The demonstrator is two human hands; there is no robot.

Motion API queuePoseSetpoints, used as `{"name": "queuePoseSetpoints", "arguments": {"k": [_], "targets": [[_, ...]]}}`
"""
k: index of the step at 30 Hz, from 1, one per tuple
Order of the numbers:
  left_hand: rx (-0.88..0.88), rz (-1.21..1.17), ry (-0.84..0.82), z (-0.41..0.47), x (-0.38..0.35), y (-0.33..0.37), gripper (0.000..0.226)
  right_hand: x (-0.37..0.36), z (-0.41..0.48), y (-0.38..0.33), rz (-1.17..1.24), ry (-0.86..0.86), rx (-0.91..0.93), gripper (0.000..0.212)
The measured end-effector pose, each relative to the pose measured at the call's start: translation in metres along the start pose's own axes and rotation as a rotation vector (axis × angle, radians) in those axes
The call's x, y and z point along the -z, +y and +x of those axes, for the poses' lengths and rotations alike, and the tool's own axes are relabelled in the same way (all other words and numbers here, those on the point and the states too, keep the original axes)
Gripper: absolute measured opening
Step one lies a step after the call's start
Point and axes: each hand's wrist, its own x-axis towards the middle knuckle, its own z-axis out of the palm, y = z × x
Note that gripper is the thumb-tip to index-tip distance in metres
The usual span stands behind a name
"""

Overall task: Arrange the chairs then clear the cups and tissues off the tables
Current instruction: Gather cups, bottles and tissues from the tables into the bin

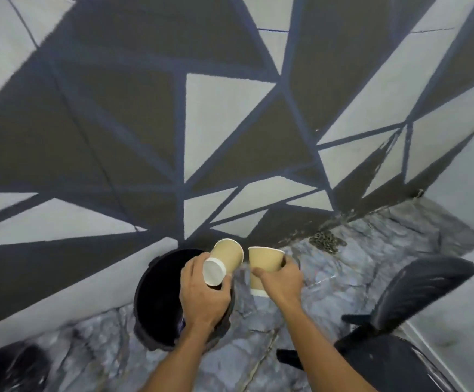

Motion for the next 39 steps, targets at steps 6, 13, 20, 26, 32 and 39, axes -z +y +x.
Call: {"name": "queuePoseSetpoints", "arguments": {"k": [6,13,20,26,32,39], "targets": [[0.253,0.123,0.070,0.024,0.026,-0.073,0.067,-0.097,0.015,-0.009,-0.095,-0.245,-0.001,0.067],[0.366,0.212,0.092,0.070,0.013,-0.122,0.064,-0.176,0.059,-0.015,-0.141,-0.381,-0.057,0.071],[0.672,0.369,-0.296,0.092,-0.008,-0.168,0.081,-0.213,0.097,-0.006,-0.389,-0.469,-0.097,0.107],[0.820,0.234,-0.722,0.097,-0.001,-0.182,0.039,-0.216,0.117,0.003,-0.381,-0.580,-0.204,0.053],[0.650,0.254,-0.738,0.129,0.003,-0.177,0.037,-0.204,0.107,-0.015,-0.434,-0.581,-0.059,0.040],[0.302,0.313,-0.823,0.165,0.002,-0.152,0.040,-0.153,0.069,-0.041,-0.608,-0.424,0.060,0.040]]}}
